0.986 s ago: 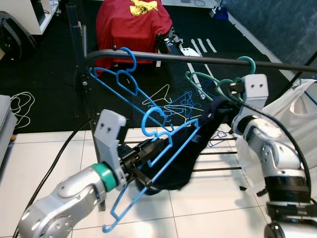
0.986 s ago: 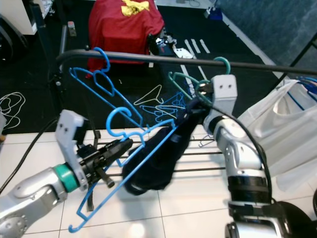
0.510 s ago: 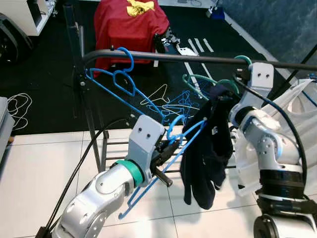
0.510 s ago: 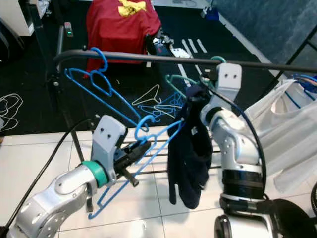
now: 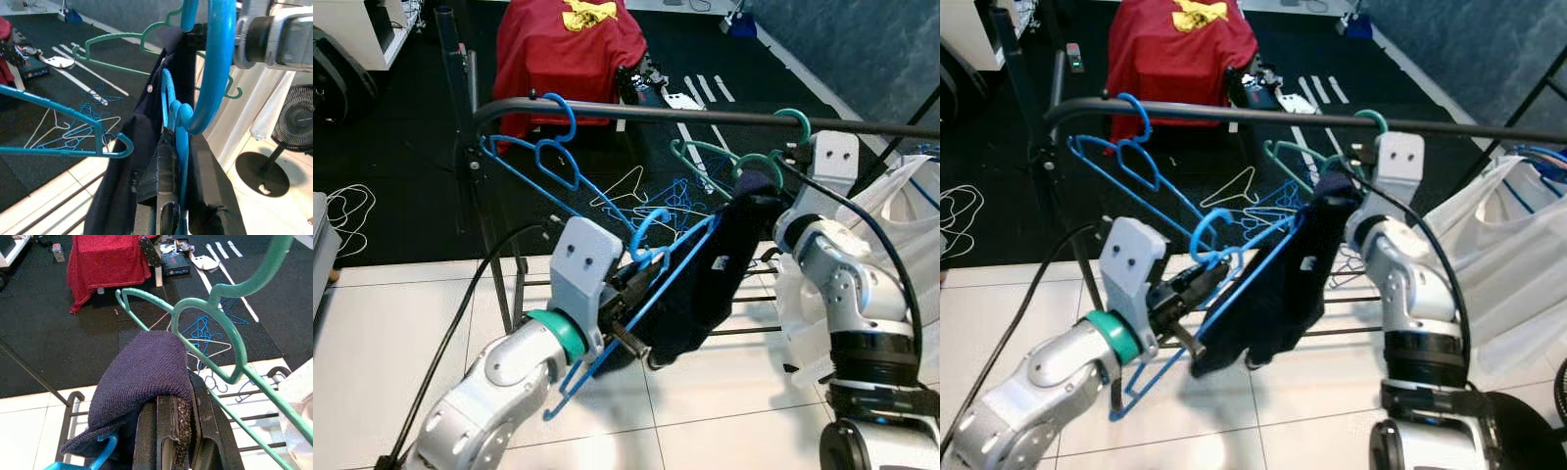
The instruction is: Hang hanger
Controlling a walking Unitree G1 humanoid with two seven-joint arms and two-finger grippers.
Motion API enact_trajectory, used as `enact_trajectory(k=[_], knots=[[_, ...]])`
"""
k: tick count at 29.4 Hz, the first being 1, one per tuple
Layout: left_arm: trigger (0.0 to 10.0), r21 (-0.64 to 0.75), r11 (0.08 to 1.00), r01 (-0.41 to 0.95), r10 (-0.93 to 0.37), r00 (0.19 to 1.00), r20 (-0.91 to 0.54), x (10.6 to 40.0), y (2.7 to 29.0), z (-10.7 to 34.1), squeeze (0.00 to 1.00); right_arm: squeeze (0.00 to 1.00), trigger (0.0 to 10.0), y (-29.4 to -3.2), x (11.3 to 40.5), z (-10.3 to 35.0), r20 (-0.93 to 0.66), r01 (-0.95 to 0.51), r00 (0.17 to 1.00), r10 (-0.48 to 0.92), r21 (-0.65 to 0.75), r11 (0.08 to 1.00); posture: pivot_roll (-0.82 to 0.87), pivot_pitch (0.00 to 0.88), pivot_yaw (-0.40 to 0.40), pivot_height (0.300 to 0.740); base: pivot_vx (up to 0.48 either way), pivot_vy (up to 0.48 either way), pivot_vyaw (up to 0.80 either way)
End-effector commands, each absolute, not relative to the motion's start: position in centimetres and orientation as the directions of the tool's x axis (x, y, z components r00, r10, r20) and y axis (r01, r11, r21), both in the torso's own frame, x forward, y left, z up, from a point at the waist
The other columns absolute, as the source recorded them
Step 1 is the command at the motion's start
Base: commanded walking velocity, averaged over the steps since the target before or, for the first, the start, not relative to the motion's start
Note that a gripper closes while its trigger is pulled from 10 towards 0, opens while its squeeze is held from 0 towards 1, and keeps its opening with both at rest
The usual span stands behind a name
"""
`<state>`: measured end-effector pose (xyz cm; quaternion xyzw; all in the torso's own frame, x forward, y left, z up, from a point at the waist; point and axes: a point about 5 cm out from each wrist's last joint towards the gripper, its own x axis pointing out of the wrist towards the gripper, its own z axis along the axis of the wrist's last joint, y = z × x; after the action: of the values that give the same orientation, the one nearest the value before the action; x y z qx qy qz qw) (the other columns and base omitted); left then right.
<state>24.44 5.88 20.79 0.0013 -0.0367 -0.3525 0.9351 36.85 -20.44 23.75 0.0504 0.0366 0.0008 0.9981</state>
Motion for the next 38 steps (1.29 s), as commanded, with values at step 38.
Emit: enact_trajectory(k=[38], knots=[[10.0, 0.106, 0.754, 0.648, -0.656, 0.749, 0.091, 25.3, 5.5, 20.0, 0.0, 0.0, 0.0, -18.5, 37.1, 24.2, -0.042, -0.031, 0.998, 0.036, 0.127, 0.991, -0.06, 0.094, -0.03, 0.74, 0.0, 0.0, 0.0]])
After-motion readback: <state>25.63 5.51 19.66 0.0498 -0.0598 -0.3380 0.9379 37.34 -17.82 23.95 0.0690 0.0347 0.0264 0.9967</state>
